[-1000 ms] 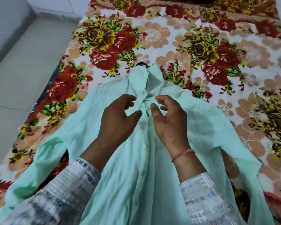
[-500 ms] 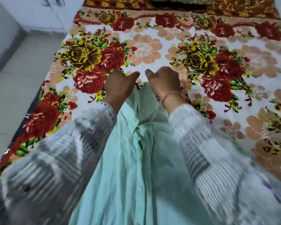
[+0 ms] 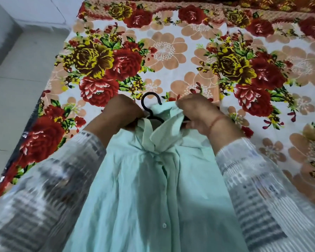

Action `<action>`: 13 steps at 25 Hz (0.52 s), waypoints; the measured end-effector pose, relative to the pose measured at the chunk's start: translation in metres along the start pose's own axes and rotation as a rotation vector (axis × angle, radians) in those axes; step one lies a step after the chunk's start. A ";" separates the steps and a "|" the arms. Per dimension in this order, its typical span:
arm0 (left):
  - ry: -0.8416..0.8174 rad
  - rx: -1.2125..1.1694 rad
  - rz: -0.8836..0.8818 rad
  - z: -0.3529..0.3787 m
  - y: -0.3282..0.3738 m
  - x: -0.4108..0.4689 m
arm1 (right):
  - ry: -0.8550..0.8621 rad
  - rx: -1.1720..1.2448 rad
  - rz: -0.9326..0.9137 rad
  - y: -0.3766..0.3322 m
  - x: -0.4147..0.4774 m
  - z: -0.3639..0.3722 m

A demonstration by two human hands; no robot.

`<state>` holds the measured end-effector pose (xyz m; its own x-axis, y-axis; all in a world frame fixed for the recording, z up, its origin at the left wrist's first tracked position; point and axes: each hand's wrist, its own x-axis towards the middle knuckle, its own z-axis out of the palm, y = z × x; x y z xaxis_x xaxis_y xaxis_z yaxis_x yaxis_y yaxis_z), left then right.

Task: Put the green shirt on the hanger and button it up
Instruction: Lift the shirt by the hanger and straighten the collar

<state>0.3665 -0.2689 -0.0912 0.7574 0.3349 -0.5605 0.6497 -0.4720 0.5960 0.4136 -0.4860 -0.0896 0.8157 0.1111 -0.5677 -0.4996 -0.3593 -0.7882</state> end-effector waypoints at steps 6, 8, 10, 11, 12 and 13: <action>-0.205 -0.869 -0.249 0.005 0.008 -0.019 | -0.208 0.828 0.258 0.007 -0.019 0.008; -0.292 -1.039 -0.312 0.005 0.007 -0.015 | -0.259 0.866 0.219 0.009 -0.016 0.005; -0.318 -1.089 -0.327 0.009 -0.004 -0.012 | -0.202 0.738 0.151 0.019 -0.014 0.001; -0.284 -1.041 -0.307 0.014 -0.010 -0.012 | -0.105 0.554 0.114 0.024 -0.013 -0.002; -0.202 -0.951 -0.272 0.019 -0.018 -0.011 | 0.030 0.298 0.079 0.029 -0.013 -0.006; -0.115 -0.837 -0.236 0.023 -0.026 -0.012 | 0.148 0.050 0.031 0.035 -0.013 -0.007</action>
<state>0.3385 -0.2795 -0.1134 0.6150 0.2426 -0.7503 0.6574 0.3676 0.6577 0.3877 -0.5068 -0.1085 0.8317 -0.0383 -0.5539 -0.5363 -0.3137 -0.7836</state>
